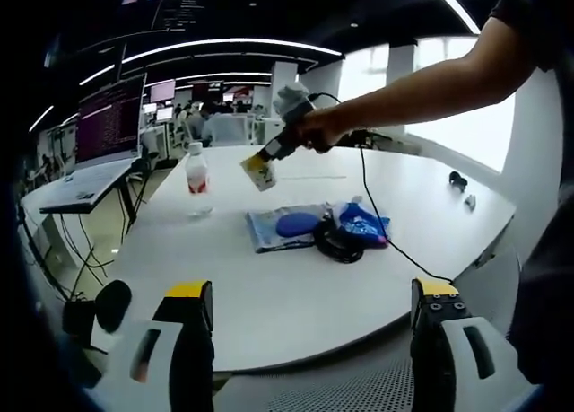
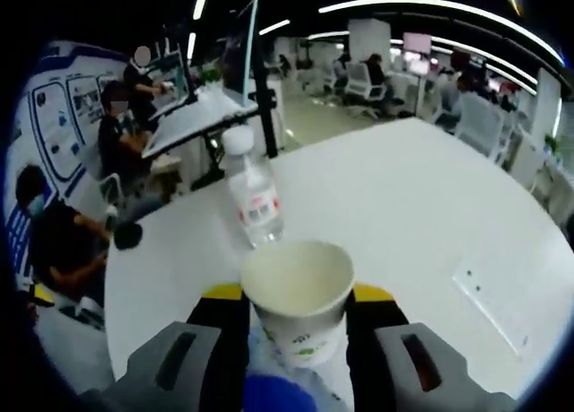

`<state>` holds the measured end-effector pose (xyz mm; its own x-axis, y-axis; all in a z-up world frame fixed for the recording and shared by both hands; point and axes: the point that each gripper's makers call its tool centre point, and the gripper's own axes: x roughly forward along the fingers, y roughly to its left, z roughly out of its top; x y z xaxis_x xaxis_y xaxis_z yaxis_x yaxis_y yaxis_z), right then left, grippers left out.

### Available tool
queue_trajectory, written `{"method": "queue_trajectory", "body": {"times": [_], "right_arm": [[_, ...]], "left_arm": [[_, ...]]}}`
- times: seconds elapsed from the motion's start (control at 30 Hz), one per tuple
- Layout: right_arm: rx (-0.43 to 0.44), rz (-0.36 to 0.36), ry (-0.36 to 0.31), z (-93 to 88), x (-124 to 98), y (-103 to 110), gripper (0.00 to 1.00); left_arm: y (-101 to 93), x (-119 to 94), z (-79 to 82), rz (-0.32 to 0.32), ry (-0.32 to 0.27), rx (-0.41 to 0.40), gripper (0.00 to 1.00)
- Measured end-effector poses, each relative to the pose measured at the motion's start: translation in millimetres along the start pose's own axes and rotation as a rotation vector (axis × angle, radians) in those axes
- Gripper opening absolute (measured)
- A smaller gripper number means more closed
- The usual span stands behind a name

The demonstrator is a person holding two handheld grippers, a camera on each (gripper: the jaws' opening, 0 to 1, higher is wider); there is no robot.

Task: Arrange the tabletop items into an orderly group along one side of the table until the central work area is clear of visible clutter.

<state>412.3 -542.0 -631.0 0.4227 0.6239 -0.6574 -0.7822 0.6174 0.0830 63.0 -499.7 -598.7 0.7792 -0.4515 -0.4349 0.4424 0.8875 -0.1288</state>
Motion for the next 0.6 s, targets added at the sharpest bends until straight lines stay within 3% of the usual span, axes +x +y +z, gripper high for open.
{"method": "queue_trajectory", "body": {"times": [0.2, 0.6], "right_arm": [[0.027, -0.059, -0.042, 7.6, 13.2, -7.7, 0.38], [0.086, -0.141, -0.074, 5.1, 49.3, -5.3, 0.38]], "left_arm": [[0.9, 0.6, -1.2, 0.004, 0.006, -0.004, 0.91], [2.3, 2.5, -5.0, 0.017, 0.019, -0.022, 0.9]]}}
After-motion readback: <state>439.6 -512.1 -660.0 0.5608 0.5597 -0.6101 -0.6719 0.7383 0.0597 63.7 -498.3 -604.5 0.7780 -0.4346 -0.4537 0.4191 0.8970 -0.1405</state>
